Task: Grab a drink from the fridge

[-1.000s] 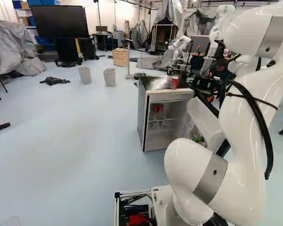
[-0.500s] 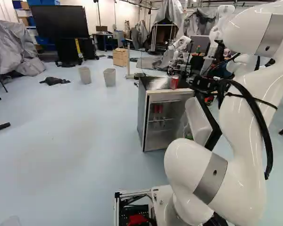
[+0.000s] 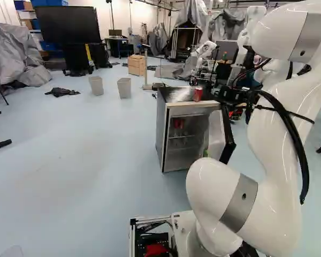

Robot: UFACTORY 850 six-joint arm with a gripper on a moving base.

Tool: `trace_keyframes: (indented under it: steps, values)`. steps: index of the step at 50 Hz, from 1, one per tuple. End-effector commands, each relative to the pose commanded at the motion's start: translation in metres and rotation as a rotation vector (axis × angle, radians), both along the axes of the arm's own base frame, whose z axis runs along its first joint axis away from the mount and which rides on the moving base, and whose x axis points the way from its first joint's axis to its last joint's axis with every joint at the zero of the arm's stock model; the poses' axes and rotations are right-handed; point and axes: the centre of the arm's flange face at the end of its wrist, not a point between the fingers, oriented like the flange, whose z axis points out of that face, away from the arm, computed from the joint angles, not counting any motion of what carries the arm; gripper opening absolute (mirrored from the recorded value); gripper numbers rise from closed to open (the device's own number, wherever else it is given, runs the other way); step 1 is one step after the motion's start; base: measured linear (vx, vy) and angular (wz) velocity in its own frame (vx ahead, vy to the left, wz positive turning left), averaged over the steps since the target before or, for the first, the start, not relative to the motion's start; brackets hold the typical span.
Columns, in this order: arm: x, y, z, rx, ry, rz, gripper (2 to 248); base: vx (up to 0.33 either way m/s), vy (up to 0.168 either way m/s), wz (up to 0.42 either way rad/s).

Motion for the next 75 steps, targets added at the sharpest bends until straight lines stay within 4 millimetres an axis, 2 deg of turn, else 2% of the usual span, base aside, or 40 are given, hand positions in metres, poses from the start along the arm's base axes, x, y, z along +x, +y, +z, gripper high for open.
trace_keyframes:
  steps: [24, 54, 62, 75]
  values:
    - [0.009, 0.023, 0.0, 0.01, 0.008, 0.037, 247, 0.0, 0.0, 0.0]
    - [0.029, 0.058, 0.0, 0.016, 0.014, 0.104, 247, 0.0, 0.0, 0.0]
    - [0.025, 0.063, 0.0, 0.021, 0.019, 0.105, 247, 0.0, 0.0, 0.0]
    - [0.002, 0.071, -0.001, 0.021, 0.044, 0.107, 247, 0.0, 0.0, 0.0]
